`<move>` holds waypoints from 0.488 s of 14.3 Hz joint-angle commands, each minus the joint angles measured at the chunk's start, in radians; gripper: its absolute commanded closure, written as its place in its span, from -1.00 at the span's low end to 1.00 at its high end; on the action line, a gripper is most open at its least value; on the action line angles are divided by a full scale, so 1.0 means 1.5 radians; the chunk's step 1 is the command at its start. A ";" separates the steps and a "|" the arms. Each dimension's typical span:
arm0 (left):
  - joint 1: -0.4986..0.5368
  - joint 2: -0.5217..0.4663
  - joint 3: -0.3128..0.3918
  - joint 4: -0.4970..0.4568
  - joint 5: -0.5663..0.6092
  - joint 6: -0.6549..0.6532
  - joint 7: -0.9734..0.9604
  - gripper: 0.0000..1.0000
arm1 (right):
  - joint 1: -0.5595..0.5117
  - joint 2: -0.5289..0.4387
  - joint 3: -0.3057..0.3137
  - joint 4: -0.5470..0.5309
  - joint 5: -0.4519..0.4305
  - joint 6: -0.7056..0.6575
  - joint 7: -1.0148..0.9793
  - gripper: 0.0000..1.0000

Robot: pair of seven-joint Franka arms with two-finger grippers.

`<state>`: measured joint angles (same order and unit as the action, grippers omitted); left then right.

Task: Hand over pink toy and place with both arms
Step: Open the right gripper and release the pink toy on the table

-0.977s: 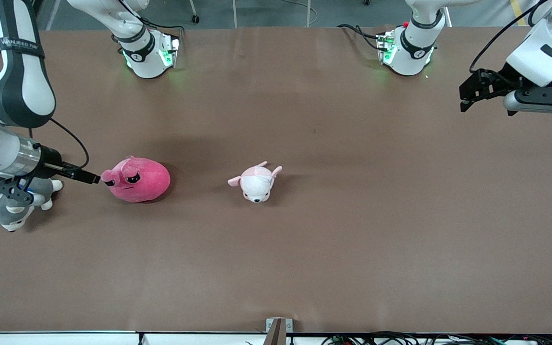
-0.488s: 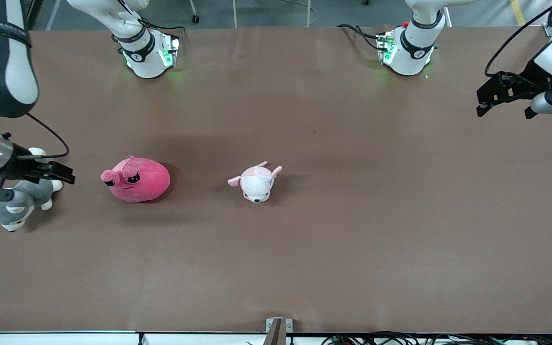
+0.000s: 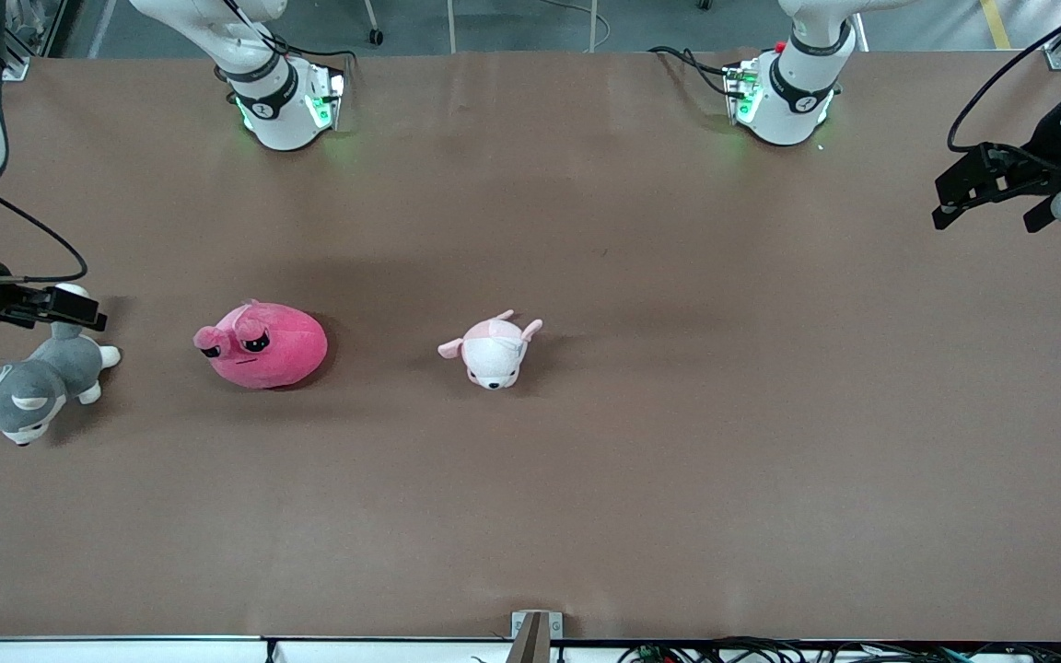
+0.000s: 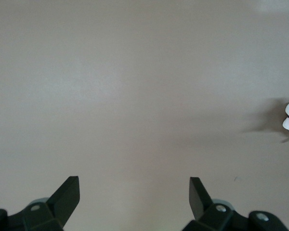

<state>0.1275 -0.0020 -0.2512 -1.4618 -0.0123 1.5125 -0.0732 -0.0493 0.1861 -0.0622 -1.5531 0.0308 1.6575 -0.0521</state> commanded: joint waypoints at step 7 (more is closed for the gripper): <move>0.005 0.015 -0.008 0.014 -0.003 -0.006 0.007 -1.00 | -0.016 0.021 0.011 0.041 -0.007 -0.008 -0.001 -1.00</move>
<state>0.1281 0.0159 -0.2582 -1.4609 -0.0130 1.5127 -0.0732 -0.0538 0.1909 -0.0602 -1.5096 0.0305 1.6561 -0.0521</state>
